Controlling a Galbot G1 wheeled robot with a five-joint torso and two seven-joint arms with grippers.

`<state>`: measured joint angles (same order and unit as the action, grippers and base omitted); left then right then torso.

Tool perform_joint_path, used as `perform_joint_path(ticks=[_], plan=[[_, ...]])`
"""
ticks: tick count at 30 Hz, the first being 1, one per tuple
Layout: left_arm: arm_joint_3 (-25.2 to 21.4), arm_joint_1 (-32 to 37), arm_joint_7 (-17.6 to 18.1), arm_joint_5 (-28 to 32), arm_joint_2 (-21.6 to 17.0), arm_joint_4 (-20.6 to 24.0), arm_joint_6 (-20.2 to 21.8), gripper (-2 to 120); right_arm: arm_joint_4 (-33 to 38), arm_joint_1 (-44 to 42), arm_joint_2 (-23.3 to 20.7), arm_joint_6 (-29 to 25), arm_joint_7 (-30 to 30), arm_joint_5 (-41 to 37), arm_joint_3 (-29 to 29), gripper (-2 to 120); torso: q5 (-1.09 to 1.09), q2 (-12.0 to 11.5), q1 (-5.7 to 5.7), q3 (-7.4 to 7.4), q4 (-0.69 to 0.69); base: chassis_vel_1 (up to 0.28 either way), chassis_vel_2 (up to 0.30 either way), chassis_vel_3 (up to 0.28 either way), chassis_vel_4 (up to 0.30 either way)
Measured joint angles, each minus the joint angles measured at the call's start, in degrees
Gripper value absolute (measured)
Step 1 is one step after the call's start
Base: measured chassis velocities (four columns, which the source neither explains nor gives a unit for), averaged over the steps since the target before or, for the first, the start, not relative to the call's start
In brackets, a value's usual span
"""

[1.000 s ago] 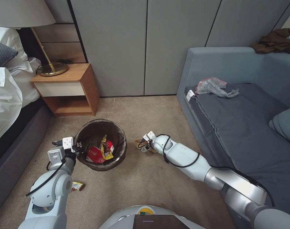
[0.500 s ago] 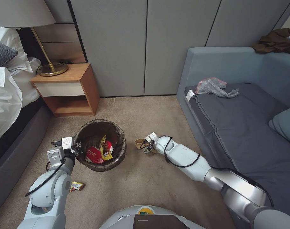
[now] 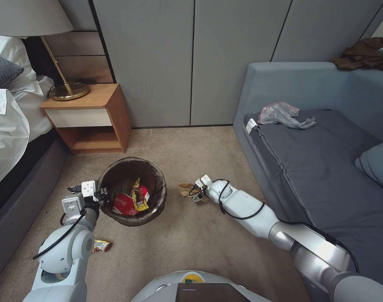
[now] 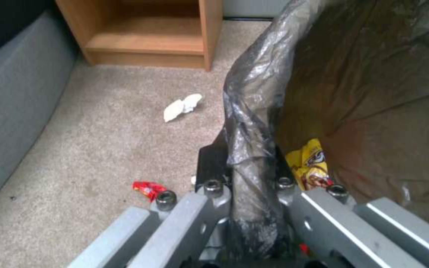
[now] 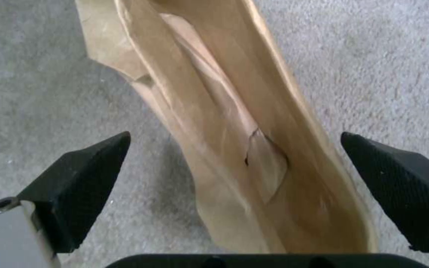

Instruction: Pick up the trash bin, then pick up the garbage from the floor and place it into the trash bin.

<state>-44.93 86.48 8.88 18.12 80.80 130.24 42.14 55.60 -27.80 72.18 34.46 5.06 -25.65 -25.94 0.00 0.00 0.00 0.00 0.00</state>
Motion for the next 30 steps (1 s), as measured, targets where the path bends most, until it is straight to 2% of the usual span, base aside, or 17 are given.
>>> perform_joint_path(ticks=[7, 10, 11, 14, 15, 18, 19, 22, 23, 25, 26, 28, 29, 30], plan=[[-0.24, 0.09, -0.13, -0.08, -0.07, -0.03, 0.00, 0, -0.97, 0.12, 0.36, -1.79, 0.38, 1.22, 0.28, 98, 0.00, 0.00, 0.00, 0.00, 0.01, 0.000, 0.000, 0.000, 0.000], [-0.17, -0.05, -0.18, -0.09, -0.02, -0.17, 0.00, 0, -0.49, 0.36, -0.44, -2.26, 0.82, 1.23, 0.28, 83, 0.00, 0.00, 0.00, 0.00, 0.00, 0.000, 0.000, 0.000, 0.000], [-0.17, -0.05, -0.18, -0.09, -0.02, -0.17, 0.00, 0, -0.49, 0.36, -0.44, -2.26, 0.82, 1.23, 0.28, 83, 0.00, 0.00, 0.00, 0.00, 0.00, 0.000, 0.000, 0.000, 0.000], [0.04, -0.20, -0.22, -0.29, 0.02, -0.41, 0.00, 0, 0.72, 0.41, -1.40, -2.23, 0.83, 1.06, 0.15, 68, 0.00, 0.00, 0.00, 0.00, 0.00, 0.000, 0.000, 0.000, 0.000], [0.04, -0.20, -0.22, -0.29, 0.02, -0.41, 0.00, 0, 0.72, 0.41, -1.40, -2.23, 0.83, 1.06, 0.15, 68, 0.00, 0.00, 0.00, 0.00, 0.00, 0.000, 0.000, 0.000, 0.000], [0.10, -0.32, -0.30, -0.58, 0.01, -0.59, 0.00, 0, 1.69, 0.51, -2.18, -2.15, 0.71, 0.67, -0.17, 55, 0.00, 0.00, 0.00, 0.00, 0.00, 0.000, 0.000, 0.000, 0.000], [0.10, -0.32, -0.30, -0.58, 0.01, -0.59, 0.00, 0, 1.69, 0.51, -2.18, -2.15, 0.71, 0.67, -0.17, 55, 0.00, 0.00, 0.00, 0.00, 0.00, 0.000, 0.000, 0.000, 0.000], [0.17, -0.38, -0.34, -0.60, 0.02, -0.67, 0.00, 0, 1.99, 0.58, -2.30, -1.95, 0.59, 0.18, -0.21, 40, 0.00, 0.00, 0.00, 0.00, 0.00, 0.000, 0.000, 0.000, 0.000], [0.17, -0.38, -0.34, -0.60, 0.02, -0.67, 0.00, 0, 1.99, 0.58, -2.30, -1.95, 0.59, 0.18, -0.21, 40, 0.00, 0.00, 0.00, 0.00, 0.00, 0.000, 0.000, 0.000, 0.000], [0.17, -0.37, -0.35, -0.61, 0.02, -0.67, 0.00, 0, 2.02, 0.55, -2.09, -1.94, 0.52, 0.12, -0.20, 28, 0.00, 0.00, 0.00, 0.00, 0.00, 0.000, 0.000, 0.000, 0.000], [0.17, -0.37, -0.35, -0.61, 0.02, -0.67, 0.00, 0, 2.02, 0.55, -2.09, -1.94, 0.52, 0.12, -0.20, 28, 0.00, 0.00, 0.00, 0.00, 0.00, 0.000, 0.000, 0.000, 0.000], [0.16, -0.35, -0.35, -0.61, 0.04, -0.67, 0.00, 0, 2.26, 0.30, -1.87, -1.96, 0.52, 0.09, -0.16, 18, 0.00, 0.00, 0.00, 0.00, 0.00, 0.000, 0.000, 0.000, 0.000], [0.16, -0.35, -0.35, -0.61, 0.04, -0.67, 0.00, 0, 2.26, 0.30, -1.87, -1.96, 0.52, 0.09, -0.16, 18, 0.00, 0.00, 0.00, 0.00, 0.00, 0.000, 0.000, 0.000, 0.000], [0.16, -0.34, -0.35, -0.61, 0.06, -0.65, 0.00, 0, 2.38, 0.23, -1.83, -1.96, 0.51, 0.03, -0.15, 13, 0.00, 0.00, 0.00, 0.00, 0.00, 0.000, 0.000, 0.000, 0.000]])
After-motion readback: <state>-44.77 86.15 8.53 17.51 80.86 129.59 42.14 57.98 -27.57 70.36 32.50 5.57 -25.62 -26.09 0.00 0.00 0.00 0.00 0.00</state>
